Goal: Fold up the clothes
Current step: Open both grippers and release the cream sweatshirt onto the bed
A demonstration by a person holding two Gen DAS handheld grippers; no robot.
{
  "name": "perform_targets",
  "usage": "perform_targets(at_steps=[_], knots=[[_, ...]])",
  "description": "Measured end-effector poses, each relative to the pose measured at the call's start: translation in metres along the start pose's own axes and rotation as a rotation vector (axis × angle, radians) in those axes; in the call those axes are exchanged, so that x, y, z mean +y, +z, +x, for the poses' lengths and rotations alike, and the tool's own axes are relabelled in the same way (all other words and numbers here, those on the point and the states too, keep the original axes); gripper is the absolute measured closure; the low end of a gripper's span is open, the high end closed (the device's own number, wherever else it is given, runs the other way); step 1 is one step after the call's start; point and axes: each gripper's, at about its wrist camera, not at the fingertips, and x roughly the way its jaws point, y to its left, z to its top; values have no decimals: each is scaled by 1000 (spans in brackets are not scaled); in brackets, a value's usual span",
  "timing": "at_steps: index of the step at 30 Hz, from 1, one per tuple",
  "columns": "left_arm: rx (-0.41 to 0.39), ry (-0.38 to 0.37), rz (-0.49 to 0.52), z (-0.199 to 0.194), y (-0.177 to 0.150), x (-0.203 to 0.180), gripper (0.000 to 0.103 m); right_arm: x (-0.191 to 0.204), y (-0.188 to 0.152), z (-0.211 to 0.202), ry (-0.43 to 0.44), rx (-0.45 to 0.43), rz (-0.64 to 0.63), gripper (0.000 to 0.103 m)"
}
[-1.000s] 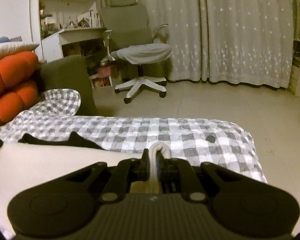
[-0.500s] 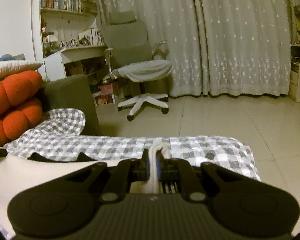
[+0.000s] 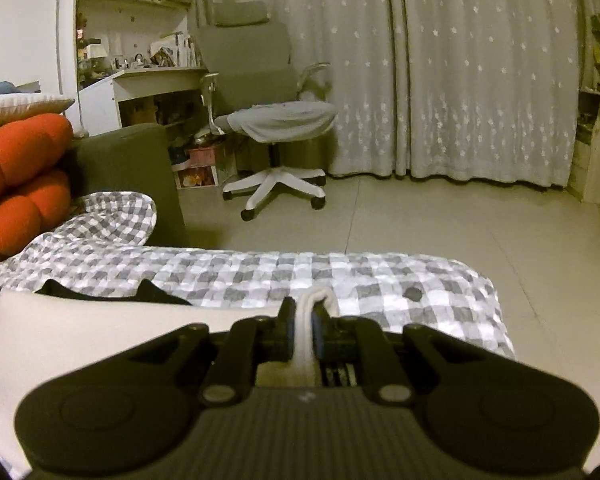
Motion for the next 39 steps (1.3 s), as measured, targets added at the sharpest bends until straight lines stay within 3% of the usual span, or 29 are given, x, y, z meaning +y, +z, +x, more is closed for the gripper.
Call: perform_targets(at_steps=[3,5,7,8,10,11,12,13,18,21,24,30,39], knots=[[-2,-6,-3,-3,1,2,90,-6,2,3,22,37,33,88],[-14,-22,-13,-4,3,5,87,-14,2,4,62,64,79,80],[-28,-23,-19,-5,3,5,78,-19,2,4,88,77,102,71],[-38,-17,-18,-6,3,6,68,-20,2,3,93,79,103,71],[-57,-2,-20,-8,4,8,66,-21,4,2,94,79,96,68],[-63,-2,-27,-9,5,10,66,-22,5,0,76,74,99,64],[-66,-6,-39,-10,5,12,66,-24,6,-2,58,68,102,48],[-68,-9,-44,-10,6,12,66,-27,7,-3,45,60,106,44],[-62,2,4,-9,4,7,67,-43,9,-5,38,59,155,46],[-58,10,21,-9,2,4,69,-43,8,-6,75,65,151,67],[-51,12,32,-8,1,4,75,-34,8,-7,104,65,107,76],[-25,44,88,-4,-4,-2,90,-24,5,-2,69,95,50,84],[-28,62,89,-6,-5,-1,93,-12,1,4,41,91,-13,86]])
